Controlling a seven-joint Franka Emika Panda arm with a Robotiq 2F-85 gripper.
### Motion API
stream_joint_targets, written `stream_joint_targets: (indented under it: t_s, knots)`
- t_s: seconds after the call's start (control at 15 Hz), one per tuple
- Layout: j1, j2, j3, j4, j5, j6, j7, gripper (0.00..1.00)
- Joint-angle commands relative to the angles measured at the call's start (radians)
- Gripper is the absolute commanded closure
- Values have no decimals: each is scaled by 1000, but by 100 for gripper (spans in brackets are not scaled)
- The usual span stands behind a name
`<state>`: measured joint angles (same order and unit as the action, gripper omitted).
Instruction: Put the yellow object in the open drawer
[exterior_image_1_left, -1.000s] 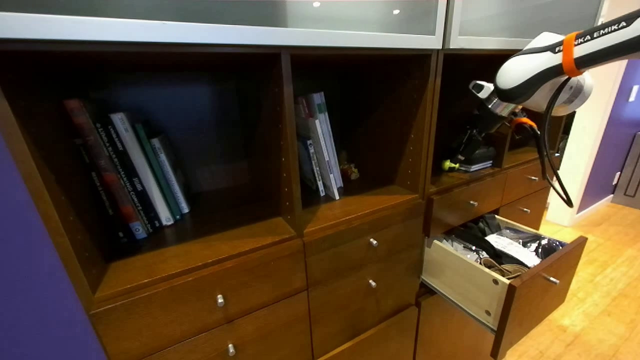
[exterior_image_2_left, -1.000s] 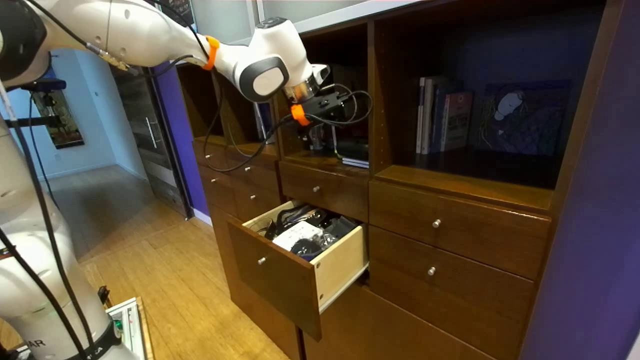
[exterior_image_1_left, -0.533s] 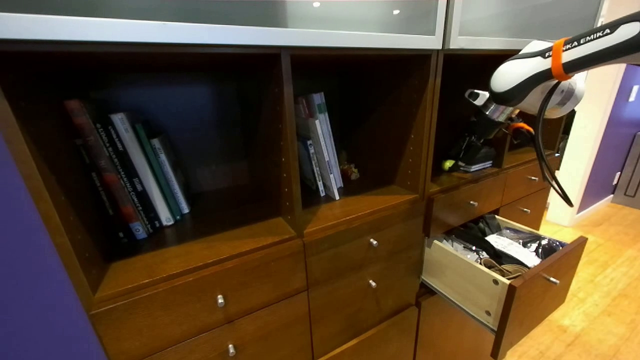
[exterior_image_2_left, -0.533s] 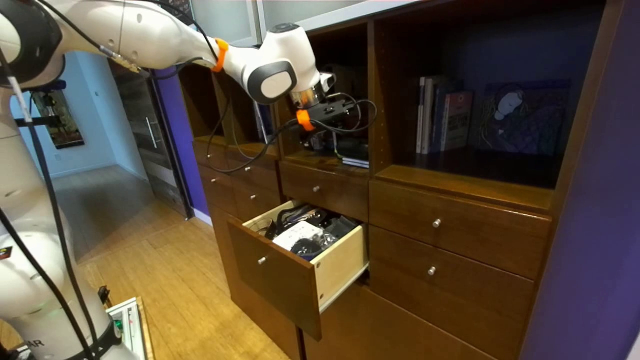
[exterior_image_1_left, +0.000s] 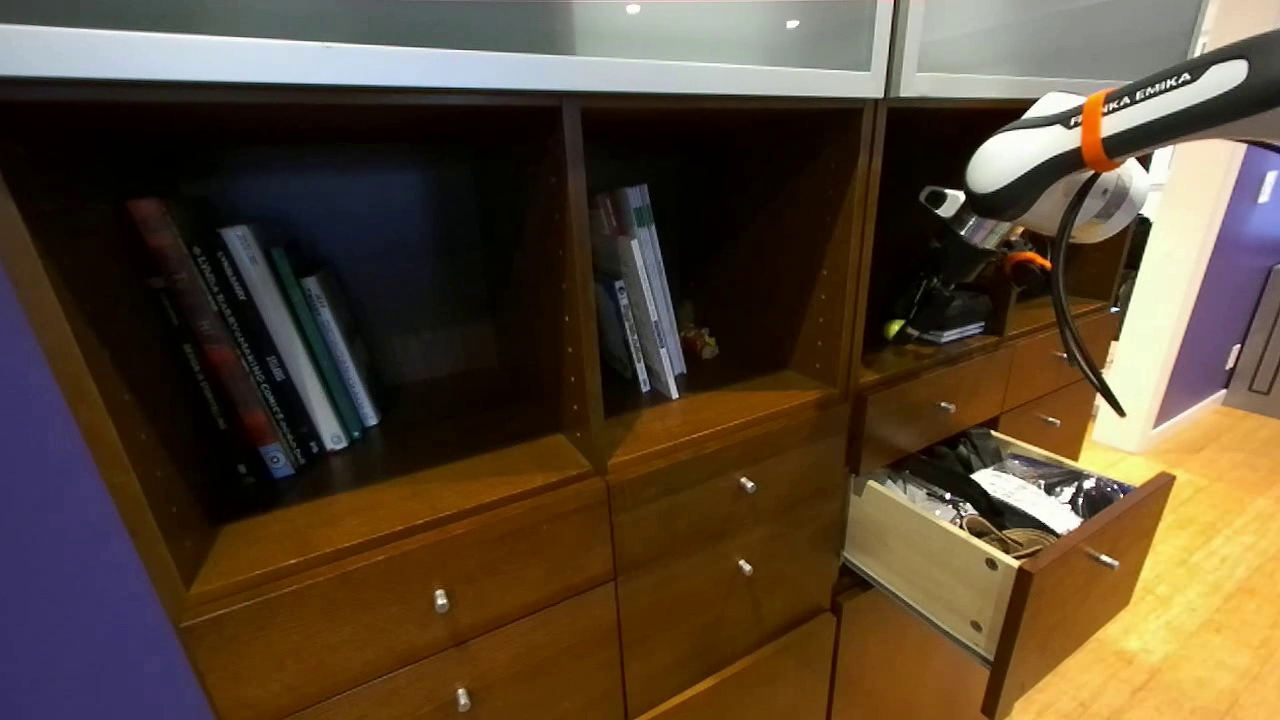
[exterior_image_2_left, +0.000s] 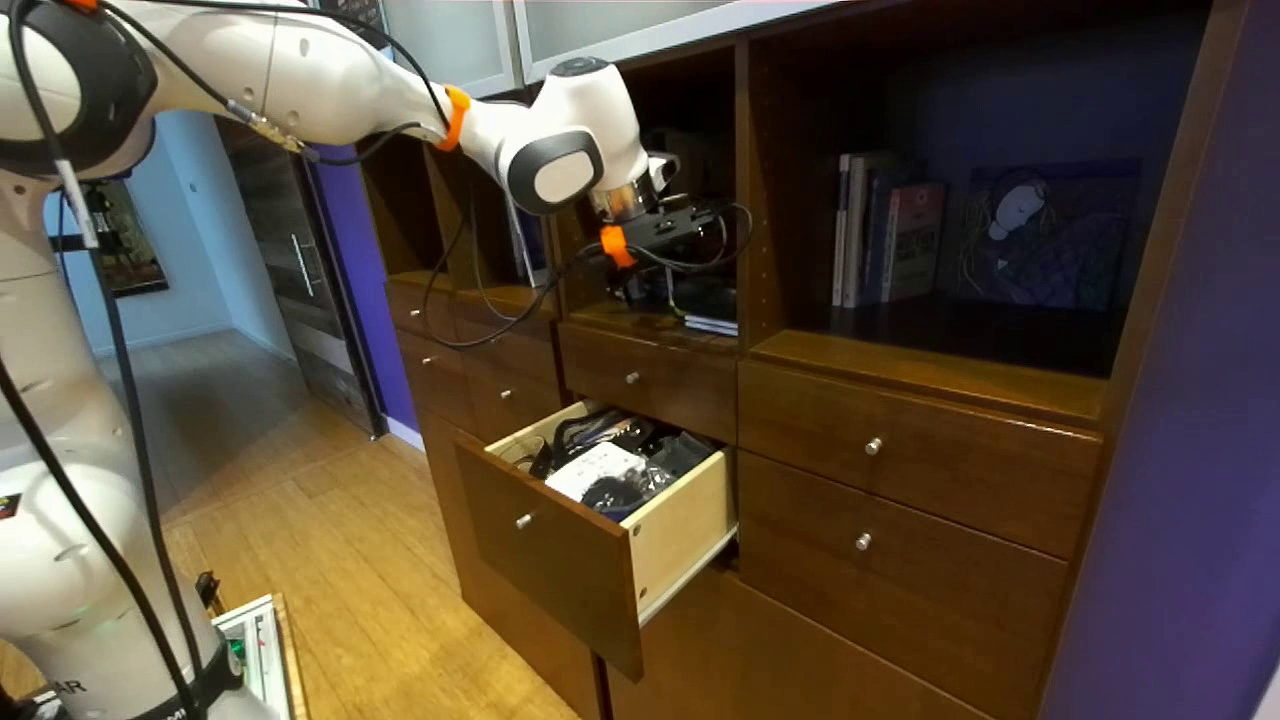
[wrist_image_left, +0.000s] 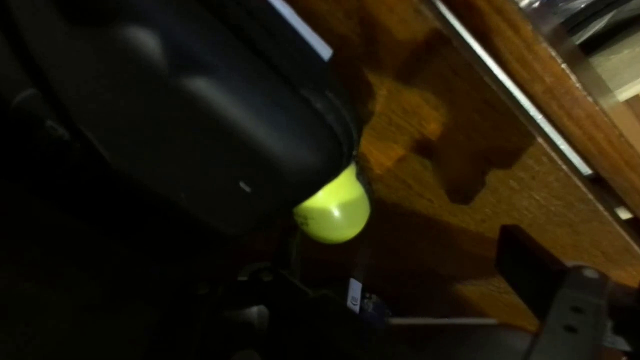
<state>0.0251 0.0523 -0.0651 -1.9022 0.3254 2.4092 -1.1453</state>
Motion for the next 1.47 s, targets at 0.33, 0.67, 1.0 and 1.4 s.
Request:
stream_joint_targets:
  t_s: [0.33, 0.67, 1.0, 1.4]
  knots:
    - [-38, 76, 47, 34, -14, 59, 66, 0]
    - [-43, 53, 46, 40, -42, 12, 132, 0]
    - [-44, 40, 41, 65, -117, -110, 192, 0]
    - [-41, 43, 45, 78, -156, -113, 213, 25]
